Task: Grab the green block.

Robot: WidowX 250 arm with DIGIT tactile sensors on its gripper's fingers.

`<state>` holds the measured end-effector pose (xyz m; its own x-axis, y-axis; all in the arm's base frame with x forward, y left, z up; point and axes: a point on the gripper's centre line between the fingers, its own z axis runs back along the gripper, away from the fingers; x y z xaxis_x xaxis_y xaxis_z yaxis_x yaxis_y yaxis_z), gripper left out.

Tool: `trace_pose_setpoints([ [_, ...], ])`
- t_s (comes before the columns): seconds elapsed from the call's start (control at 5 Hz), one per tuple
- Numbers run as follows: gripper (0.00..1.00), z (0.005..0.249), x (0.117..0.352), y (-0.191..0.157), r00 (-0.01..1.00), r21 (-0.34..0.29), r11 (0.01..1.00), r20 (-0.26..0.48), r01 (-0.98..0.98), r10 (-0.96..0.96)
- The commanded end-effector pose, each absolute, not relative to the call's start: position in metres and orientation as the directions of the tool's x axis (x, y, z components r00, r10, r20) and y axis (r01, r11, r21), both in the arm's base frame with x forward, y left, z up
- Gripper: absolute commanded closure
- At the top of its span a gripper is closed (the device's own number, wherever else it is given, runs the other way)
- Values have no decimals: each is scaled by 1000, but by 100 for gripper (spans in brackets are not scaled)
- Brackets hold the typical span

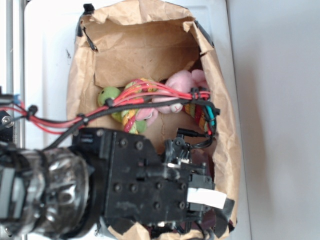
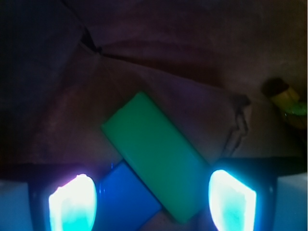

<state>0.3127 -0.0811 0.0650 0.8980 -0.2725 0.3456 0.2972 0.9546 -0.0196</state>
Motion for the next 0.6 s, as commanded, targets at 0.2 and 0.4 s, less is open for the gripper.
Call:
trace_pose_setpoints([
  [0.2,0,72,323,-99,777,28,876,449,481,-441],
  [0.4,0,69,328,-97,769,25,858,429,514,-473],
])
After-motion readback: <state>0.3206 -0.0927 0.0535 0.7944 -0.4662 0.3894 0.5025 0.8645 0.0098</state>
